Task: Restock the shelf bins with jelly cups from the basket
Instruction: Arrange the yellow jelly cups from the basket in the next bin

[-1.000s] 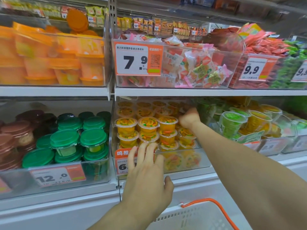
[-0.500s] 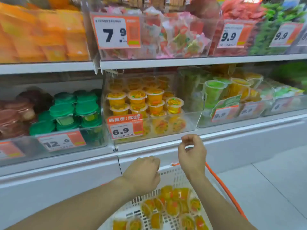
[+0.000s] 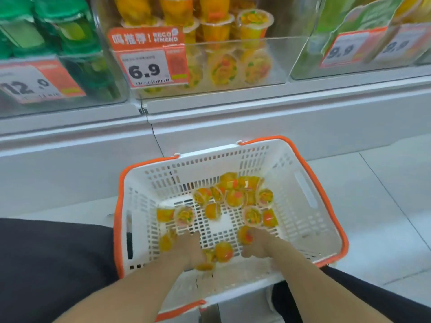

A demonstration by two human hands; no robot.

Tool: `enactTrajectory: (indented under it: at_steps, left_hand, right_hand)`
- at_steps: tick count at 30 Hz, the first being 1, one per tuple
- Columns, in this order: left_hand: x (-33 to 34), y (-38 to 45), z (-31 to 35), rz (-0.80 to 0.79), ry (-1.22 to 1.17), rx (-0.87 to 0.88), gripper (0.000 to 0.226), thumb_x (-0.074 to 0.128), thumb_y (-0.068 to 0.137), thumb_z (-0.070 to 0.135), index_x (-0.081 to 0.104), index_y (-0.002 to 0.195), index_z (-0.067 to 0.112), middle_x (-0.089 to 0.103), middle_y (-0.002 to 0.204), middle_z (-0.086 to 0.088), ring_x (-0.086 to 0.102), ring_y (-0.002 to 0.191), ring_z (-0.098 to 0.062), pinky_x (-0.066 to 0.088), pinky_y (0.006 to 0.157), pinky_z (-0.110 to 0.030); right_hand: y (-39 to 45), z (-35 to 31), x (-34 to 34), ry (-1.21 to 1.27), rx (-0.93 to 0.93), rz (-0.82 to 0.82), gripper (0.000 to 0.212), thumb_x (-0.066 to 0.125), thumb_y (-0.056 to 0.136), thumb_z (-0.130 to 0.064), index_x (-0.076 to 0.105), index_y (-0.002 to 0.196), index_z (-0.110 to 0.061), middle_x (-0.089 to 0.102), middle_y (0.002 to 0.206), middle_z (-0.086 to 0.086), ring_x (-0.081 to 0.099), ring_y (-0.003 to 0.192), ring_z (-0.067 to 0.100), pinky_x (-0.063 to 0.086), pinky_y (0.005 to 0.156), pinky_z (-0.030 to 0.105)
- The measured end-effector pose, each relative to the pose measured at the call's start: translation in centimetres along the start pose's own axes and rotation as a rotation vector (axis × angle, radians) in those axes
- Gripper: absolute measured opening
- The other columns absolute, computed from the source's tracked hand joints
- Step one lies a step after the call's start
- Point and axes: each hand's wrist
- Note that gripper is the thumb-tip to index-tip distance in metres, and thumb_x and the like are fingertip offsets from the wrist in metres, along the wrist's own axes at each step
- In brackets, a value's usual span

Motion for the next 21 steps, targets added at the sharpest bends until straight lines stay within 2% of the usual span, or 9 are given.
enactTrajectory:
  at_steps: [1,3,6,9,11,13,16,19,21]
  left_hand:
    - [0.3,0.1,0.3,-0.011,0.077,0.011,0.081,0.063,0.091,0.034,0.02,0.155,0.01,0.046,0.139,-0.013,0.054,0.1,-0.014,0.049,0.081,-0.037]
    - [0.9,0.9,0.3,0.012,0.241,0.05,0.087,0.06,0.087,0.06,0.025,0.155,0.018,0.036,0.152,-0.013,0.048,0.127,-0.029,0.044,0.102,-0.042]
    - [1.5,2.1,-0.2,-0.032,0.337,0.095,0.077,0.057,0.084,0.071,0.046,0.14,0.02,0.048,0.141,-0.009,0.05,0.123,-0.03,0.046,0.1,-0.042]
    - [2.1,2.4,-1.2,-0.058,0.373,0.112,0.058,0.065,0.088,0.052,0.05,0.134,0.02,0.043,0.133,-0.007,0.044,0.122,-0.03,0.041,0.101,-0.04]
    - [2.5,2.7,-2.3,0.024,0.295,0.125,0.039,0.069,0.089,0.029,0.057,0.126,0.023,0.045,0.127,-0.005,0.046,0.117,-0.029,0.044,0.098,-0.041]
    - [3.2,3.1,-3.6,0.073,0.232,0.107,0.026,0.065,0.087,0.017,0.063,0.111,0.025,0.051,0.12,-0.003,0.051,0.111,-0.025,0.046,0.093,-0.038]
    - [3.6,2.8,-4.9,0.103,0.058,0.112,0.012,0.064,0.085,0.017,0.066,0.09,0.028,0.061,0.11,-0.003,0.06,0.101,-0.022,0.052,0.089,-0.036]
    - [2.2,2.2,-5.2,0.093,-0.102,0.124,0.023,0.068,0.087,0.019,0.07,0.109,0.023,0.065,0.11,0.002,0.061,0.103,-0.017,0.048,0.083,-0.024]
    - [0.5,1.7,-5.0,0.06,-0.219,0.089,0.035,0.069,0.087,0.02,0.066,0.121,0.021,0.058,0.12,0.007,0.058,0.11,-0.014,0.045,0.079,-0.021]
  right_hand:
    - [-0.1,-0.4,-0.3,-0.015,-0.006,0.011,0.089,0.07,0.091,-0.035,0.014,0.158,-0.023,0.029,0.16,0.009,0.039,0.139,0.032,0.041,0.108,0.042]
    - [0.2,-0.8,-0.6,-0.035,-0.001,0.021,0.09,0.07,0.091,-0.034,0.012,0.158,-0.023,0.03,0.159,0.009,0.041,0.138,0.033,0.043,0.106,0.044]
    - [1.4,-1.3,-0.3,-0.029,0.019,0.003,0.093,0.07,0.092,-0.028,0.007,0.159,-0.024,0.028,0.161,0.009,0.039,0.14,0.034,0.043,0.106,0.045]
    - [2.4,-1.8,0.2,-0.057,0.052,0.002,0.091,0.067,0.094,-0.023,0.004,0.159,-0.025,0.028,0.161,0.012,0.036,0.142,0.035,0.041,0.109,0.045]
    - [2.9,-2.1,0.3,-0.094,0.075,0.005,0.083,0.06,0.095,-0.015,0.008,0.159,-0.027,0.037,0.154,0.015,0.046,0.133,0.035,0.047,0.102,0.043]
    - [3.6,-2.2,0.7,-0.139,0.112,0.004,0.071,0.056,0.093,-0.009,0.024,0.154,-0.025,0.044,0.147,0.014,0.049,0.128,0.034,0.048,0.099,0.042]
    - [4.8,-2.2,2.3,-0.164,0.144,0.045,0.053,0.063,0.088,-0.015,0.049,0.139,-0.017,0.047,0.142,0.015,0.046,0.131,0.034,0.042,0.107,0.042]
    - [7.0,-1.2,4.3,-0.202,0.177,0.077,0.045,0.059,0.086,-0.018,0.051,0.131,-0.018,0.048,0.137,0.01,0.045,0.128,0.029,0.037,0.108,0.039]
    - [5.7,-1.9,3.7,-0.109,0.17,0.14,0.035,0.056,0.09,-0.017,0.054,0.126,-0.016,0.054,0.131,0.009,0.051,0.122,0.026,0.043,0.1,0.034]
Point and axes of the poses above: each hand's wrist, its own y-axis towards the middle knuckle, its own x-axis out of the palm, z = x × y
